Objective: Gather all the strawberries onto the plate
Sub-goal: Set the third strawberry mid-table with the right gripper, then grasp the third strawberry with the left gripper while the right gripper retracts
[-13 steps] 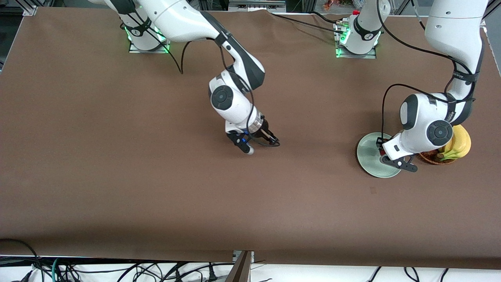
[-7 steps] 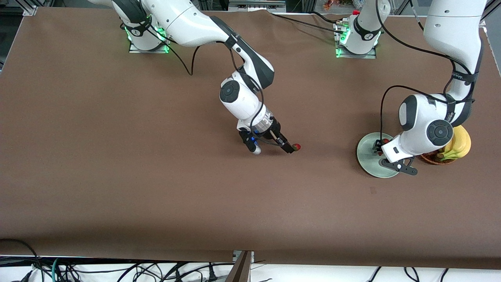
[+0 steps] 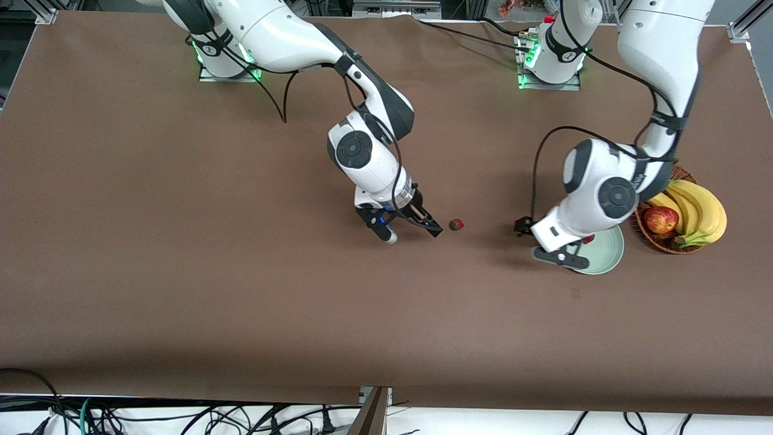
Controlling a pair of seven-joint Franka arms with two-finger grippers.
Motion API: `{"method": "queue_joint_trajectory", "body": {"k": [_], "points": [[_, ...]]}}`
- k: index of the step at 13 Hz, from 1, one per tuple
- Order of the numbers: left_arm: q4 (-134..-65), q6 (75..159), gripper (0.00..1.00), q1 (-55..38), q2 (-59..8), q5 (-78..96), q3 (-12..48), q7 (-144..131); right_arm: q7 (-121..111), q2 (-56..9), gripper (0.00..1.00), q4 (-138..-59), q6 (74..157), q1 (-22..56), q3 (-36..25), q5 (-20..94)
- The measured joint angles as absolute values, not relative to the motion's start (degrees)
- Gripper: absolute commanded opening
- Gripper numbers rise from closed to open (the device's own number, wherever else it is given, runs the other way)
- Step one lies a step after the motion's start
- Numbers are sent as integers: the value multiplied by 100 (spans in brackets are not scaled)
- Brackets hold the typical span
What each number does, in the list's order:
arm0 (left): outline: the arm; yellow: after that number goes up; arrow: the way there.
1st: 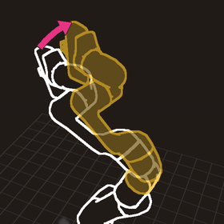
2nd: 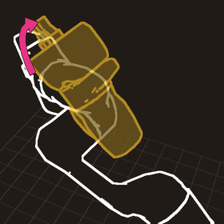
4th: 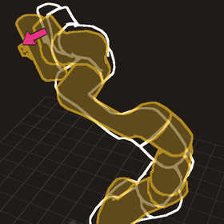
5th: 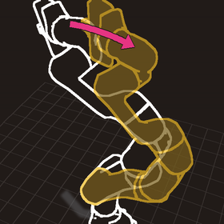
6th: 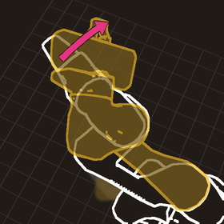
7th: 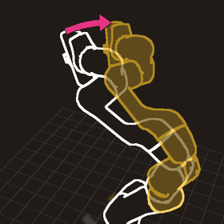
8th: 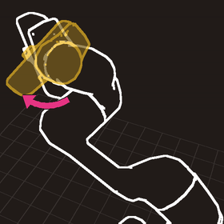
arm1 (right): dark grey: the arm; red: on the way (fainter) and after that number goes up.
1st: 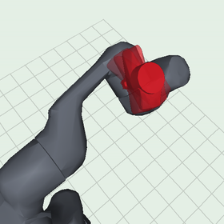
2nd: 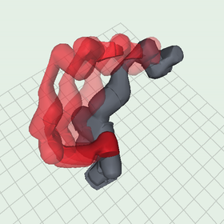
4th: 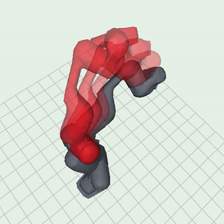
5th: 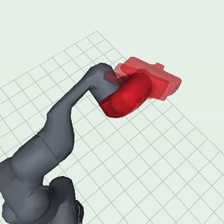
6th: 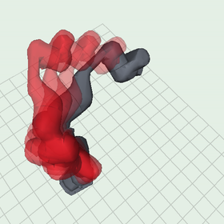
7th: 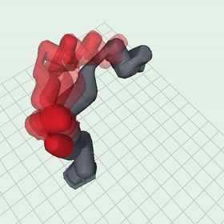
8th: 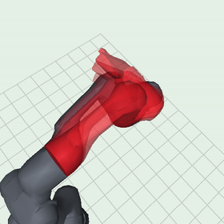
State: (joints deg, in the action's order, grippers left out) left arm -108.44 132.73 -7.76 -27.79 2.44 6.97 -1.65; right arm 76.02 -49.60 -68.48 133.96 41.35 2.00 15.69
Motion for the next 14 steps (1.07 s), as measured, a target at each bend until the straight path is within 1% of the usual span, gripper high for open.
{"method": "queue_joint_trajectory", "body": {"k": [3, 6, 8, 11, 14], "points": [[-10838, 13275, 100, -846, -2870, 244, 880, -419, 6347, -4447, 99, -6822, 11925, 3773, 24, 1293], [-10649, 13297, 100, -1051, -3081, 237, 1037, -1000, 4770, -3786, 99, -6958, 10623, 3584, -542, 1284], [-10510, 13321, 100, -1284, -3256, -36, 1238, -1766, 3775, -3225, 99, -7258, 10002, 3561, -936, 1283], [-10384, 13626, 100, -1550, -3542, -733, 1400, -2859, 2570, -2332, 99, -7676, 9038, 3535, -1443, 1277], [-10344, 13734, 100, -1671, -3775, -1231, 1420, -3373, 1619, -1595, 99, -8070, 8513, 3237, -1625, 1160]]}}
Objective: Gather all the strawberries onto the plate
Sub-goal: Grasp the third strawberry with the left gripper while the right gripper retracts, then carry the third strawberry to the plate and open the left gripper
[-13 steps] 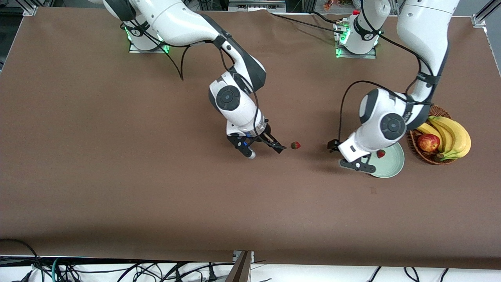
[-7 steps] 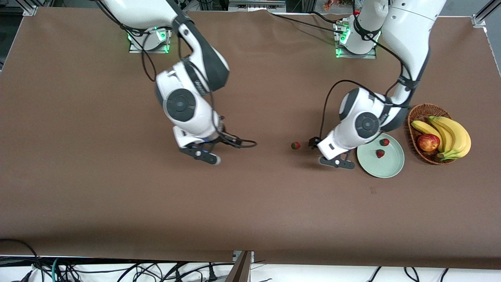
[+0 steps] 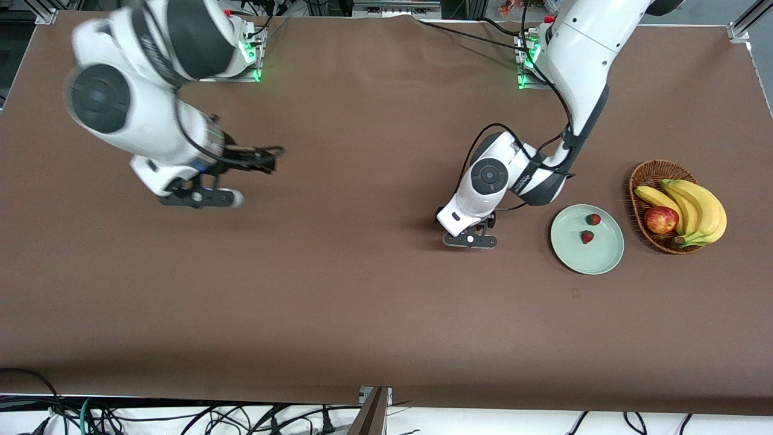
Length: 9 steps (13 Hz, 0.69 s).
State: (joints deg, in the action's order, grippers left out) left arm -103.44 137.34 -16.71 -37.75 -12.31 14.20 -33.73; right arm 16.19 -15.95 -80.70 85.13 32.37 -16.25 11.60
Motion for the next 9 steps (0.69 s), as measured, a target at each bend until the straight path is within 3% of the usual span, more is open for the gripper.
{"method": "queue_joint_trajectory", "body": {"k": [2, 5, 6, 9], "points": [[-10317, 13741, 91, -1669, -3823, -1282, 1430, -3392, 1200, -1121, 99, -8481, 8452, 2932, -1624, 856], [-10294, 13741, 65, -1671, -3824, -1284, 1504, -3452, 1092, -472, 99, -9123, 8445, 2811, -1477, 321], [-10294, 13740, 62, -1672, -3825, -1284, 1528, -3468, 1070, -322, 99, -9299, 8454, 2726, -1377, 235], [-10299, 13732, 42, -1673, -3847, -1284, 1564, -3482, 728, -196, 99, -9504, 8678, 1677, -400, 31]]}}
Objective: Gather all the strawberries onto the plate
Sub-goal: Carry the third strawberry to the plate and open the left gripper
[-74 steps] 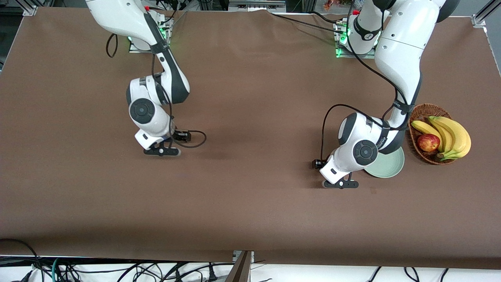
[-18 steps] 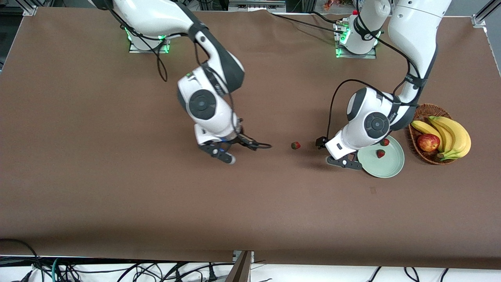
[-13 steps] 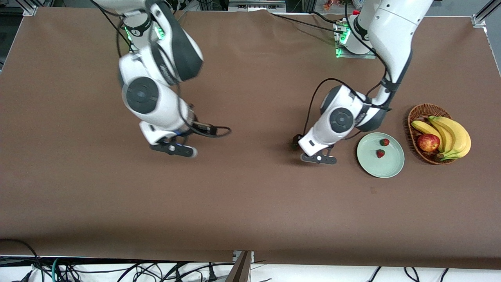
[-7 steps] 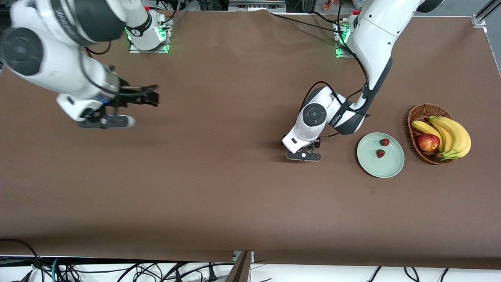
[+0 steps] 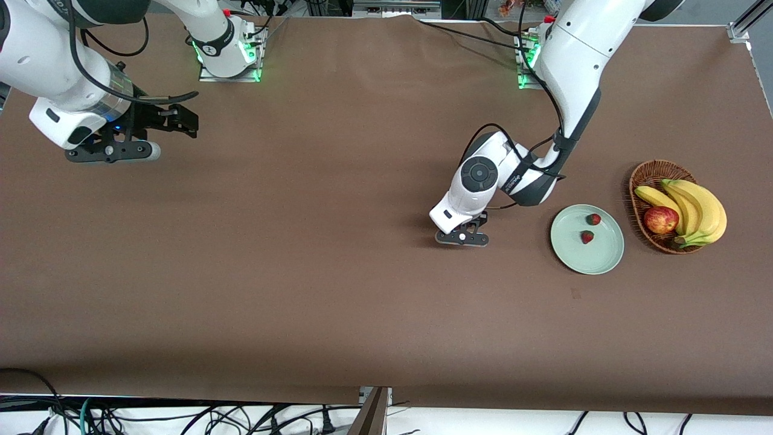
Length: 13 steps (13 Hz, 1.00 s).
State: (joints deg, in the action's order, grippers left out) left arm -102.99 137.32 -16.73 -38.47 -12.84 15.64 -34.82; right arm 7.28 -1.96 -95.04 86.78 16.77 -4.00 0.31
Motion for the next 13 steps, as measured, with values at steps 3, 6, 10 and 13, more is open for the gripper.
{"method": "queue_joint_trajectory", "body": {"k": [3, 6, 10, 13], "points": [[-10298, 13730, 30, -1657, -3862, -1284, 1564, -3486, 455, -205, 99, -9585, 8788, 1187, -71, -63], [-10290, 13730, 25, -1622, -3857, -1284, 1562, -3487, 322, -231, 99, -9579, 8935, 1134, -60, -142], [-10171, 13725, 26, -1242, -3759, -1273, 1506, -2672, 322, -229, 99, -9424, 9042, 1133, -27, -143], [-10147, 13358, 26, -769, -3455, -1249, 1428, -1909, 322, -236, 99, -9251, 9045, 1136, -8, -143]]}}
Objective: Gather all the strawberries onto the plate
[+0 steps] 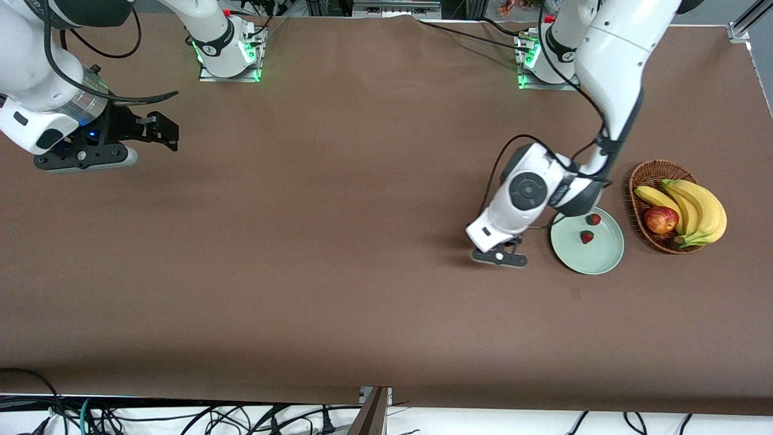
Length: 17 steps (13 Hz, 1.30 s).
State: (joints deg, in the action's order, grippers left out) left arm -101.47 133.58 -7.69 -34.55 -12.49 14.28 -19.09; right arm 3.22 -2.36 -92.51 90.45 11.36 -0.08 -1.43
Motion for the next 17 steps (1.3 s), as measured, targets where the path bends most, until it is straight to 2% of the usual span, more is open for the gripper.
{"method": "queue_joint_trajectory", "body": {"k": [2, 4, 8, 9, 10, 12, 15, 17], "points": [[-10150, 13042, 26, -401, -3236, -1247, 1340, -904, 318, -278, 99, -9122, 9043, 1180, 43, -149], [-10241, 12936, 21, -139, -3090, -1244, 1096, 10, 318, -350, 99, -9063, 9044, 1239, 71, -183], [-10741, 13099, 26, -6, -2946, -1111, 493, 998, 296, -395, 99, -8847, 9026, 1267, 72, -376], [-10932, 13250, 35, -3, -2942, -1049, 434, 1054, 294, -401, 99, -8847, 9019, 1341, 74, -495], [-11153, 13478, 52, -3, -2942, -1030, 384, 1056, 304, -412, 99, -8847, 9016, 1443, 77, -538], [-11499, 13849, 100, 3, -2942, -1020, 284, 1056, 430, -433, 99, -8848, 8913, 1555, 78, -552], [-11494, 13902, 100, 8, -2781, -861, 261, 1040, 451, -476, 99, -8848, 8791, 1530, 26, -552], [-11190, 13320, 100, -3, -2465, -410, 267, 1047, 451, -497, 100, -8847, 8783, 1522, 13, -552]]}}
